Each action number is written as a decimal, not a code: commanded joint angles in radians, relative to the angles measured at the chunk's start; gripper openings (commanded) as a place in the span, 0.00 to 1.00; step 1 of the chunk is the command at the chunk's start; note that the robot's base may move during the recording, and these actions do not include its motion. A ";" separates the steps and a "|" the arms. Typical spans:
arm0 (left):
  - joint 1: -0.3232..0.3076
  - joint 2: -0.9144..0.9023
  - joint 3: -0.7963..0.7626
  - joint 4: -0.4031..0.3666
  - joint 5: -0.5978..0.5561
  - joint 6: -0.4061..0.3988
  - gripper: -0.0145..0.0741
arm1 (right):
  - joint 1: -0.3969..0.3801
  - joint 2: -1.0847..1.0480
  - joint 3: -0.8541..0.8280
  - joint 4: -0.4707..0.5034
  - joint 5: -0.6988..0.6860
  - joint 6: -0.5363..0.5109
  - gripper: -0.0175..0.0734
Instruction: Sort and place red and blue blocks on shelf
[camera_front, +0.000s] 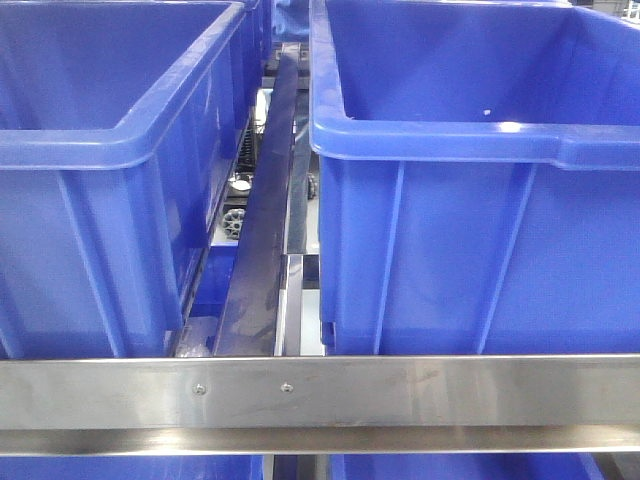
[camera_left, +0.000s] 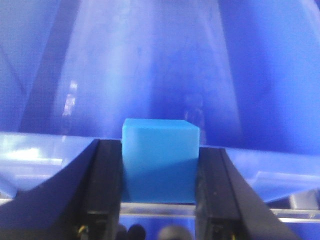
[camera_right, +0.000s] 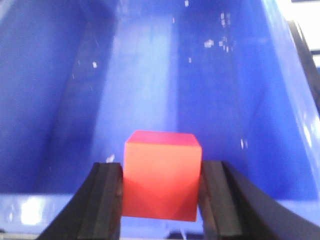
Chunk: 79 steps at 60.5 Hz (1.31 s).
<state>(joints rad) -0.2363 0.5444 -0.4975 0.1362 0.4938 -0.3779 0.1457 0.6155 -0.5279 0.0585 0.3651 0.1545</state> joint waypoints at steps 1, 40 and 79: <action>0.001 0.014 -0.064 0.002 -0.097 -0.005 0.30 | -0.007 0.030 -0.058 -0.004 -0.108 -0.005 0.25; 0.001 0.409 -0.290 0.011 -0.268 -0.005 0.30 | -0.007 0.410 -0.323 -0.006 -0.170 -0.017 0.25; 0.001 0.656 -0.420 0.048 -0.273 -0.005 0.78 | -0.007 0.570 -0.363 -0.047 -0.225 -0.017 0.80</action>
<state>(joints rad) -0.2345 1.2157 -0.8818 0.1754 0.2999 -0.3779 0.1457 1.2060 -0.8512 0.0285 0.2273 0.1488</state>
